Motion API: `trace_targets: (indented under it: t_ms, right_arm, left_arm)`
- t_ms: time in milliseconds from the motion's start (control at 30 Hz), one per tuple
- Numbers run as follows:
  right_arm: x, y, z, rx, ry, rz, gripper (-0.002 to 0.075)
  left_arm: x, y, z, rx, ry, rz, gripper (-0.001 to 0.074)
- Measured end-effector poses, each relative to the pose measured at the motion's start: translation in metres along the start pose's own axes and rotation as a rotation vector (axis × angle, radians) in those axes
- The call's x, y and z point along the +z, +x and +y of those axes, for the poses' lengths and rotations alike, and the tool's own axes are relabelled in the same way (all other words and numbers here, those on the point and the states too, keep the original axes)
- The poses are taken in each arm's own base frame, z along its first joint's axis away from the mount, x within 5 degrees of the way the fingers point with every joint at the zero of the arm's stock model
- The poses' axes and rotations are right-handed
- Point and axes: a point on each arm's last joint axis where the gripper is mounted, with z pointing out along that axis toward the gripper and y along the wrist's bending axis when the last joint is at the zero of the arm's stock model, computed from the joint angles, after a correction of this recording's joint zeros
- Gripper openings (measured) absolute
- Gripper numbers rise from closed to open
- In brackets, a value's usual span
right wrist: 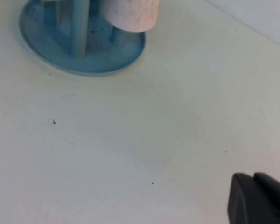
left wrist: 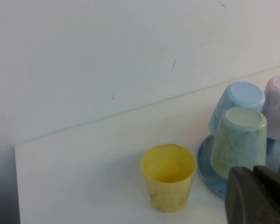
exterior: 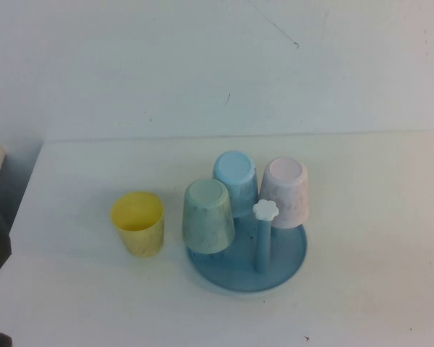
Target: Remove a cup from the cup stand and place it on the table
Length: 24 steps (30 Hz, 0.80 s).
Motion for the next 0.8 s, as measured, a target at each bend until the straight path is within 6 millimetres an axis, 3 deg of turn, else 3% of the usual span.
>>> trace_targets:
  t_ms: [300,500,633,800]
  right_arm:
    - [0.000,0.000,0.000,0.000,-0.001,0.002,0.0001]
    - [0.000,0.000,0.000,0.004,-0.003,0.003,0.0001]
    - [0.000,0.000,0.000,0.004,-0.003,0.003,0.0001]
    - [0.000,0.000,0.001,0.011,-0.008,0.001,0.0001]
  left_arm:
    - [0.000,0.010,-0.001,0.002,0.014,0.085,-0.0001]
    - [-0.017,0.019,0.007,0.072,-0.100,0.013,-0.0001]
    - [-0.029,0.035,0.010,0.027,-0.196,-0.056,-0.0001]
    - [-0.029,0.074,0.014,-0.057,-0.286,-0.116,-0.0001]
